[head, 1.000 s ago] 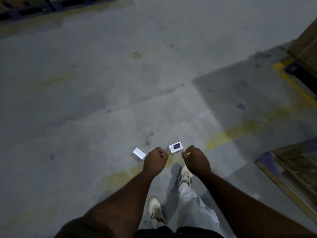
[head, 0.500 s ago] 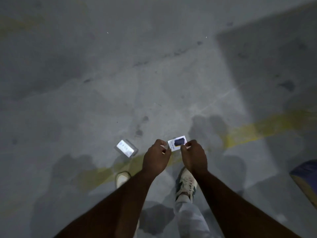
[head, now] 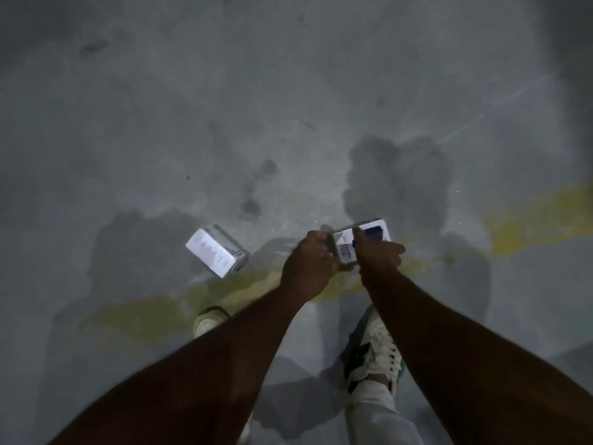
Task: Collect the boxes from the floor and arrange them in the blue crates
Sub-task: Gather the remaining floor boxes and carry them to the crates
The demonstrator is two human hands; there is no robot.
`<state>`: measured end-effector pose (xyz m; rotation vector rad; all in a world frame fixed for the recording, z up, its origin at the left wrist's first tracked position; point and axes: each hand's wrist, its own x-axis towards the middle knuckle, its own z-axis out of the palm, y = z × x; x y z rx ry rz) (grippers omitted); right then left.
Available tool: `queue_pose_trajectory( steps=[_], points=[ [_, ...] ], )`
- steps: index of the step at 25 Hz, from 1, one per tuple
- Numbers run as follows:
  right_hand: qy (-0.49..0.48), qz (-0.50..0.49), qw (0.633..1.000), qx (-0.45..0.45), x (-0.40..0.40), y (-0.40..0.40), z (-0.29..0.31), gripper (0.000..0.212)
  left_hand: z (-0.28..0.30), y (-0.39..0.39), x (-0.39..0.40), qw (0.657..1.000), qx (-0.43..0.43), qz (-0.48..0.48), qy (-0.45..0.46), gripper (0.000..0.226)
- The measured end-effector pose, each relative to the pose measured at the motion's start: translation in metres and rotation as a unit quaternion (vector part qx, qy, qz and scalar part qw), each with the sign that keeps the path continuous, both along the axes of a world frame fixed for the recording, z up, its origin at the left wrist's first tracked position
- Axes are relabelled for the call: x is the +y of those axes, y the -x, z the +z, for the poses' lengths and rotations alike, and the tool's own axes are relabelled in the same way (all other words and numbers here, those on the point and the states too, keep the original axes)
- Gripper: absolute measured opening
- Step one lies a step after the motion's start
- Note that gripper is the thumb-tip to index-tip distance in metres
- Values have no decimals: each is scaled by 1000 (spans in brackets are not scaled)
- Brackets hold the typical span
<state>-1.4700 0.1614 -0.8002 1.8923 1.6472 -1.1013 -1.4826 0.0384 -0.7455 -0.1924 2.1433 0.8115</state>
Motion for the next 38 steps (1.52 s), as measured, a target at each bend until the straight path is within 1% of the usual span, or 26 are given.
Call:
queue_pose_trajectory(
  steps=[2, 4, 6, 7, 8, 9, 10, 11, 12, 13, 14, 15, 17, 18, 20, 21, 22, 24, 25, 27, 29, 31, 34, 35, 37, 38],
  points=[
    [2, 1, 1000, -14, -10, 6, -32, 117, -24, -5, -9, 1000, -7, 15, -1, 32],
    [-9, 29, 999, -36, -18, 15, -55, 121, -37, -6, -19, 1000, -8, 28, 0, 32],
    [-30, -5, 997, -67, -13, 16, -60, 115, -38, -6, -18, 999, -7, 33, -17, 30],
    [-25, -11, 997, -71, -15, 19, -60, 112, -37, -4, -23, 999, 3, 36, -20, 29],
    [-22, 4, 997, -68, -16, 18, -53, 109, -33, -4, -25, 998, 10, 48, -26, 28],
    [-23, 43, 998, -51, -22, 18, -45, 105, -34, -3, -31, 997, 22, 71, -24, 32],
    [-29, 79, 996, -19, -26, 14, -40, 102, -38, -3, -34, 996, 28, 85, -25, 44],
    [-31, 127, 991, 31, -36, 12, -30, 102, -37, -2, -38, 994, 17, 101, -36, 64],
    [-14, 177, 980, 90, -48, 10, -17, 105, -34, -2, -44, 990, -10, 129, -60, 86],
    [25, 212, 965, 152, -64, 8, -4, 109, -33, -2, -54, 980, -42, 171, -87, 100],
    [68, 247, 945, 202, -77, 11, 10, 113, -29, 2, -63, 968, -68, 216, -112, 98],
    [113, 267, 927, 239, -83, 12, 18, 113, -27, 7, -67, 958, -76, 242, -131, 84],
    [200, 311, 887, 279, -107, 19, 34, 104, -19, 16, -102, 947, -65, 291, -118, 44],
    [235, 308, 879, 277, -118, 21, 40, 99, -20, 16, -123, 936, -64, 329, -108, 35],
    [251, 319, 881, 244, -136, 28, 43, 79, -24, 12, -162, 893, -62, 434, -104, 41],
    [248, 336, 880, 228, -148, 31, 40, 68, -26, 8, -180, 870, -50, 482, -90, 41],
    [248, 349, 879, 212, -164, 34, 36, 60, -30, 2, -201, 851, -32, 519, -78, 36],
    [258, 364, 874, 191, -190, 36, 20, 55, -37, -10, -227, 825, -33, 560, -68, 26],
    [258, 369, 872, 191, -195, 37, 15, 55, -36, -11, -229, 821, -37, 565, -78, 23],
    [255, 386, 865, 192, -217, 35, -1, 57, -43, -20, -244, 810, -51, 578, -86, 22],
    [242, 395, 865, 194, -234, 35, -7, 58, -54, -26, -253, 796, -65, 596, -85, 29],
    [208, 409, 867, 193, -242, 35, -11, 57, -61, -27, -255, 792, -70, 601, -83, 36],
    [154, 465, 856, 168, -257, 34, -21, 64, -76, -30, -263, 775, -71, 625, -71, 57],
    [152, 474, 853, 156, -254, 32, -24, 66, -75, -28, -258, 777, -70, 624, -48, 63],
    [166, 481, 849, 142, -260, 31, -34, 66, -79, -24, -259, 786, -63, 615, 4, 64],
    [174, 482, 848, 137, -261, 29, -38, 70, -80, -23, -257, 793, -68, 605, 8, 65]
  ],
)
